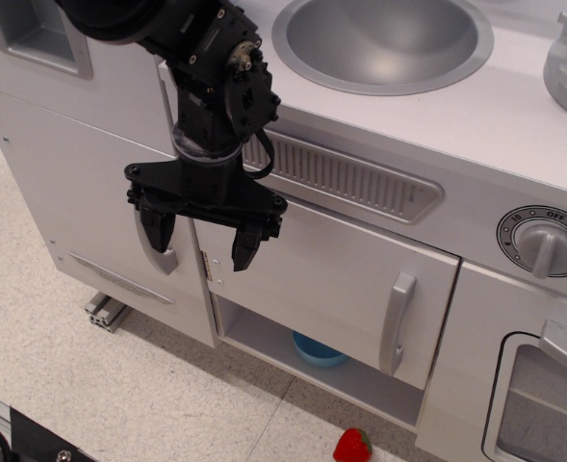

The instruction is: Open cabinet

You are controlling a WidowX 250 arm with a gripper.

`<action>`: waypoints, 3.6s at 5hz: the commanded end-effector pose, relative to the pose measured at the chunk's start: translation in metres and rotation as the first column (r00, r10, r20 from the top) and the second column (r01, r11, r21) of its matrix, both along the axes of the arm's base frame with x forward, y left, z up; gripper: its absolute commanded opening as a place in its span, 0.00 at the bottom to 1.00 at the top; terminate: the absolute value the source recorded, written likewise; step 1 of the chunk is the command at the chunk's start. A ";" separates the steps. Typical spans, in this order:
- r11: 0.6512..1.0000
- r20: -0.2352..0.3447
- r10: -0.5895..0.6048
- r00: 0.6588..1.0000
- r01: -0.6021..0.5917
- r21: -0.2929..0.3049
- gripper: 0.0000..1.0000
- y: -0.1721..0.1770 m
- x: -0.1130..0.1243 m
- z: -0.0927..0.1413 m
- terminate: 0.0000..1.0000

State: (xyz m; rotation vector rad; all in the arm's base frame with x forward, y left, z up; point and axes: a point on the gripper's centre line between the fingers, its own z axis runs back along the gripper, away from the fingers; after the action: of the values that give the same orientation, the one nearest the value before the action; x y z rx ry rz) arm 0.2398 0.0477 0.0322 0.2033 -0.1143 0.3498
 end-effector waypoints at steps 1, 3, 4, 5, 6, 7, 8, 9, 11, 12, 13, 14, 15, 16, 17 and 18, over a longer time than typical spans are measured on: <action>1.000 0.000 0.000 1.000 0.000 0.000 1.00 0.000 0.000 0.000 0.00; 0.971 0.152 -0.227 0.962 0.236 -0.040 1.00 -0.072 0.016 -0.031 0.00; 0.938 0.188 -0.328 0.926 0.343 -0.053 1.00 -0.103 0.019 -0.040 0.00; 0.926 0.212 -0.354 0.911 0.374 -0.059 1.00 -0.120 0.030 -0.047 0.00; 0.921 0.232 -0.356 0.905 0.382 -0.080 1.00 -0.130 0.038 -0.049 0.00; 0.931 0.245 -0.328 0.912 0.357 -0.081 1.00 -0.135 0.050 -0.047 0.00; 0.938 0.238 -0.315 0.919 0.340 -0.073 1.00 -0.134 0.056 -0.054 0.00; 0.939 0.248 -0.313 0.917 0.339 -0.066 0.00 -0.134 0.060 -0.055 0.00; 0.932 0.252 -0.333 0.909 0.358 -0.062 0.00 -0.132 0.055 -0.056 0.00; 0.923 0.235 -0.357 0.904 0.380 -0.062 0.00 -0.124 0.039 -0.056 0.00; 0.904 0.206 -0.403 0.892 0.422 -0.061 0.00 -0.108 0.013 -0.054 0.00; 0.890 0.172 -0.436 0.883 0.452 -0.065 0.00 -0.088 -0.006 -0.045 0.00; 0.885 0.136 -0.447 0.884 0.459 -0.075 1.00 -0.072 -0.015 -0.016 0.00; 0.874 0.095 -0.450 0.888 0.459 -0.158 1.00 -0.064 -0.015 0.022 0.00; 0.881 0.150 -0.410 0.900 0.433 -0.189 1.00 -0.072 -0.001 0.046 0.00; 0.884 0.176 -0.398 0.900 0.427 -0.188 1.00 -0.092 0.019 0.043 0.00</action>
State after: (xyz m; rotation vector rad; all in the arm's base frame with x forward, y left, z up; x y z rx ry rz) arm 0.2530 -0.0452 0.0627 -0.0697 -0.2039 -0.0469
